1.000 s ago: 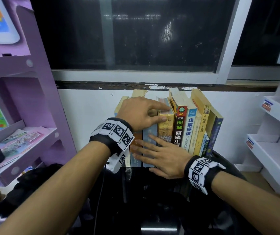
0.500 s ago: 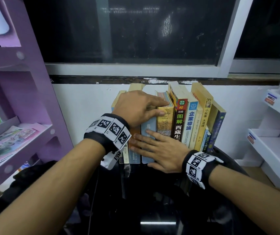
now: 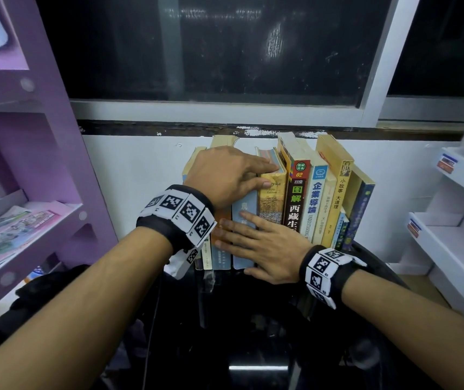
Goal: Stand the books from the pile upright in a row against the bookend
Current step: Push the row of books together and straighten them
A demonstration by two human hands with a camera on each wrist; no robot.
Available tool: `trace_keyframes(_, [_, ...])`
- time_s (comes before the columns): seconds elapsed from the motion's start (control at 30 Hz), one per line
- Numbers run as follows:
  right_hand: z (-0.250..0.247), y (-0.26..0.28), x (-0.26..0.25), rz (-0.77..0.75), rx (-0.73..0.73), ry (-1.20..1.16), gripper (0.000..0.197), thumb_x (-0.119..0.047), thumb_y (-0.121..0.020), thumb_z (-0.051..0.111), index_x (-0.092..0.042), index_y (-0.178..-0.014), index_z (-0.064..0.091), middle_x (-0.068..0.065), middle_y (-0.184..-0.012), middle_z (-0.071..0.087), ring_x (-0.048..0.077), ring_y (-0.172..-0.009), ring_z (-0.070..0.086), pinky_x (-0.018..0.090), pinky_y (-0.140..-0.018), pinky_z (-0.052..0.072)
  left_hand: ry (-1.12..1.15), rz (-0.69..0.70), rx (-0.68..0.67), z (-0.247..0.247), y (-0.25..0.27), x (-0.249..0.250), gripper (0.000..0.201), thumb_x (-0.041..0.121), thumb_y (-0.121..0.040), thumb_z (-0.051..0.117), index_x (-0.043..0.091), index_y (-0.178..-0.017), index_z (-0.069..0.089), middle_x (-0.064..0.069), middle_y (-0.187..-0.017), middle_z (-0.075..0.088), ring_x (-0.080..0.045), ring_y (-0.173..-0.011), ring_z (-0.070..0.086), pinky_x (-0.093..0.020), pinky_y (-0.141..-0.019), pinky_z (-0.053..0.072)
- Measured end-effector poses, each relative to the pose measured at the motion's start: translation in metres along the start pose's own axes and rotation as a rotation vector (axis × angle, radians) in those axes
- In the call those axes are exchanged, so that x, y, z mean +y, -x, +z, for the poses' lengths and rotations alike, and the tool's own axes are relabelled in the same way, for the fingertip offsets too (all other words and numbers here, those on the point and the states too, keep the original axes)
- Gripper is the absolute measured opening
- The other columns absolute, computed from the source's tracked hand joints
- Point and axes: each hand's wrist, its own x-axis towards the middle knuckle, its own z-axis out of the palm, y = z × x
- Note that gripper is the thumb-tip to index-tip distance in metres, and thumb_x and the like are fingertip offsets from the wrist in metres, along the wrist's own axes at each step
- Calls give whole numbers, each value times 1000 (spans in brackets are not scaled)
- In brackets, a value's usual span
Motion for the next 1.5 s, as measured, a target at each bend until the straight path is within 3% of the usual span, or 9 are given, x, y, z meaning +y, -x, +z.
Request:
trace_keyframes(0.4, [-19,7,-3,-2,-34,-57,69,-48,-97,38,-16,-154,16,8,-162,8,26,-150,0,50,-120,-1,34,-46,-54,-10,1,4,44,63,-90,39,48,-129,51,17,-130,59,-14,-116,57,-32,-88,48])
trace_keyframes(0.5, [-24,19,-6,15,-41,-64,67,-46,-98,36,-16,-155,15,7,-162,6,27,-150,-3,51,-120,1,81,-61,-65,-13,1,6,44,60,-92,39,41,-130,53,13,-133,58,-15,-117,56,-33,-96,42])
trace_keyframes(0.63, [-29,38,0,63,-33,-63,64,-45,-100,34,-15,-154,19,7,-162,9,26,-150,0,50,-120,4,132,-51,-18,-20,-1,13,48,54,-94,38,35,-137,47,5,-138,55,-15,-127,49,-38,-113,25])
trace_keyframes(0.8, [-35,52,14,72,-17,-12,60,-45,-100,30,-15,-152,26,8,-161,17,27,-149,9,51,-119,6,264,-20,12,-22,-12,35,51,50,-95,43,33,-142,41,3,-143,50,-17,-131,43,-36,-108,33])
trace_keyframes(0.9, [-35,55,20,83,-4,12,60,-46,-99,35,-16,-152,28,7,-160,19,28,-149,11,52,-118,10,346,-27,15,-15,-21,46,50,47,-95,45,32,-143,40,5,-147,44,-12,-135,37,-31,-110,27])
trace_keyframes(1.07, [-25,60,23,84,34,38,64,-51,-98,36,-18,-152,26,5,-159,15,27,-148,14,53,-118,11,449,-66,-28,5,-32,54,51,47,-96,44,34,-145,35,6,-155,30,-13,-143,22,-34,-116,17])
trace_keyframes(1.23, [-13,58,27,106,58,79,66,-55,-99,33,-18,-153,25,8,-158,25,26,-148,14,48,-120,7,499,-65,-35,17,-38,50,50,49,-95,45,39,-143,35,9,-156,26,-12,-144,20,-39,-117,20])
trace_keyframes(1.37, [-4,58,31,90,87,123,65,-52,-100,34,-15,-153,25,7,-159,21,25,-148,15,47,-120,4,518,-37,-28,20,-40,45,47,49,-95,45,40,-141,39,9,-155,29,-13,-143,23,-46,-114,28])
trace_keyframes(1.5, [0,57,31,91,101,142,64,-50,-102,27,-14,-153,20,8,-159,23,25,-148,14,47,-120,4,552,-20,-26,21,-42,44,46,44,-95,48,37,-140,41,9,-154,30,-11,-142,24,-44,-113,31])
